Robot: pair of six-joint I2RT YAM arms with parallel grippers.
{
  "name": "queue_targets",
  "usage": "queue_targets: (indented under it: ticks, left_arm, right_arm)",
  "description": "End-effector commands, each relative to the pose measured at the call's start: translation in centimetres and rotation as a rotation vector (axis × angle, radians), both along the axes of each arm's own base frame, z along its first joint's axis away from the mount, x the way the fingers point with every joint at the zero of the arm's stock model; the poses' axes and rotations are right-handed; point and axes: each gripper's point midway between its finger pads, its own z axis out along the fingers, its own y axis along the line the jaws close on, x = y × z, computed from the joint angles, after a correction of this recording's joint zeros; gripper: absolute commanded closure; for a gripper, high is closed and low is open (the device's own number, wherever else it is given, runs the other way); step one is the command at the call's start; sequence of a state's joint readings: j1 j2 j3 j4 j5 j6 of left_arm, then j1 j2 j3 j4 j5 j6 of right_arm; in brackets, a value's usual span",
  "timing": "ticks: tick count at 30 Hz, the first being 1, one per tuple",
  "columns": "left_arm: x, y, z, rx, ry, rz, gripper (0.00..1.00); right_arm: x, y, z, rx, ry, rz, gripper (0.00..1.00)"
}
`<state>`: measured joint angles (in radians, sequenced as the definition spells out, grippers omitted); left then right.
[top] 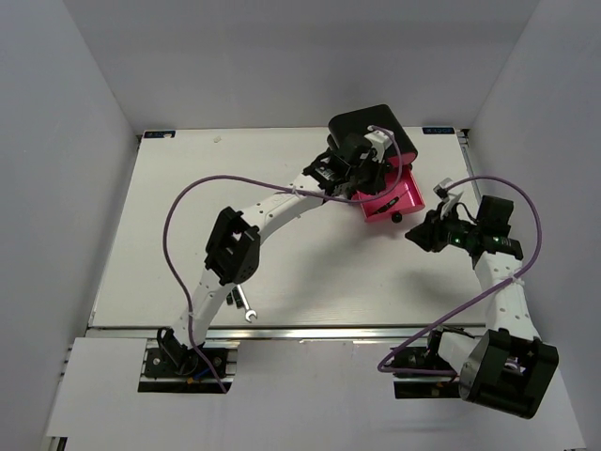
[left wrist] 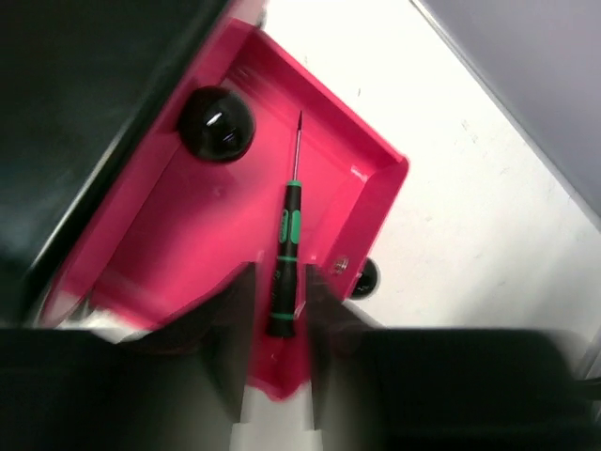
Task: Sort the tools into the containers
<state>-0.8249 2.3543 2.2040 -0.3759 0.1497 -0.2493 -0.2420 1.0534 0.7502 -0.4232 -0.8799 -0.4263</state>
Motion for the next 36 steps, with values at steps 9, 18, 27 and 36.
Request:
queue_targets:
  ticks: [9, 18, 27, 36]
  left_arm:
    - [-9.0, 24.8, 15.4, -0.208, 0.006, 0.528, 0.66]
    - [-21.8, 39.5, 5.6, -0.145, 0.272, 0.971, 0.44]
    - [-26.4, 44.5, 4.8, -0.193, 0.288, 1.085, 0.42]
    - [-27.1, 45.9, 6.2, -0.162, 0.248, 1.094, 0.42]
  right_arm:
    - [-6.3, 14.5, 2.2, -0.031, -0.187, 0.463, 0.65]
    - [-8.9, 26.3, -0.5, -0.088, 0.006, 0.47, 0.62]
    - [-11.2, 39.6, -4.4, -0.206, 0.27, 0.435, 0.55]
    - [-11.6, 43.8, -9.2, -0.273, 0.296, 0.39, 0.6]
